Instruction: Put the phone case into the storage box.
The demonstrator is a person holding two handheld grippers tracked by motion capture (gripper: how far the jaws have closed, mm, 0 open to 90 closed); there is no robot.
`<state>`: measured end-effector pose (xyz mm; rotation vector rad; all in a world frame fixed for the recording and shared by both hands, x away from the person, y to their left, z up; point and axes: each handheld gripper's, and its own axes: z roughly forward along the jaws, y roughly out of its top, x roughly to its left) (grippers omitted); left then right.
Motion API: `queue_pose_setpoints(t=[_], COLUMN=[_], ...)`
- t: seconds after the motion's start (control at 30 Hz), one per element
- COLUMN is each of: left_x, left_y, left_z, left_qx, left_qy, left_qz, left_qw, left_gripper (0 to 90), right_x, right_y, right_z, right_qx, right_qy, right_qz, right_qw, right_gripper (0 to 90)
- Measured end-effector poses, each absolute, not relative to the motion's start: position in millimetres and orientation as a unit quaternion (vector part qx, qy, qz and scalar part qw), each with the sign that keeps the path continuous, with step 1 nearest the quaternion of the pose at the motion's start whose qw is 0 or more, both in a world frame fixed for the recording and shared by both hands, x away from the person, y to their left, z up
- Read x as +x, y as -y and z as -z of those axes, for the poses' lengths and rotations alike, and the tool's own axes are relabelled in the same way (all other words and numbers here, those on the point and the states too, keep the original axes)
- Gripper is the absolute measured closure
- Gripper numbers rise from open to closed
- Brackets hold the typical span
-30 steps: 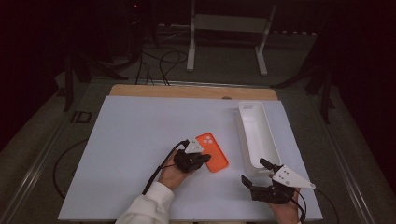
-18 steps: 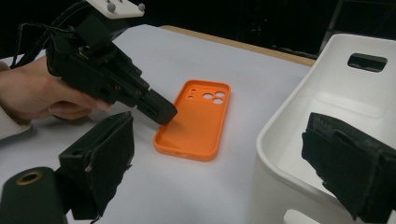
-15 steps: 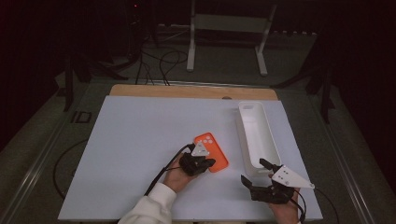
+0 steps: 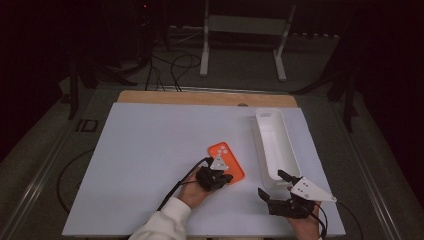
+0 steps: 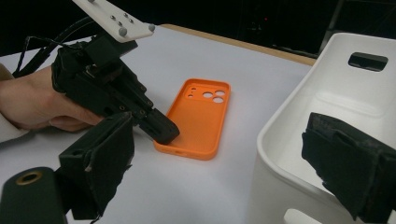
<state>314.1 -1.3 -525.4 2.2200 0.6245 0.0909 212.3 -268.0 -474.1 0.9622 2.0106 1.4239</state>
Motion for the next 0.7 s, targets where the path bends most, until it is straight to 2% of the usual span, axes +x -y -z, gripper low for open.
queue_pose_setpoints(t=[0.3,0.7], left_x=[311.9,311.4], left_y=[-7.5,-48.3], left_z=[521.6,516.7], left_qx=[0.888,0.886], left_qy=[-0.245,-0.288], left_qz=[-0.043,-0.067], left_qw=[0.386,0.358], left_gripper=[90.0,90.0], right_x=[212.4,212.6], right_y=[268.5,267.8], right_z=[474.1,474.5], right_qx=[0.352,0.352], right_qy=[-0.737,-0.739], right_qz=[-0.522,-0.517], right_qw=[0.246,0.249], right_gripper=[9.3,9.3])
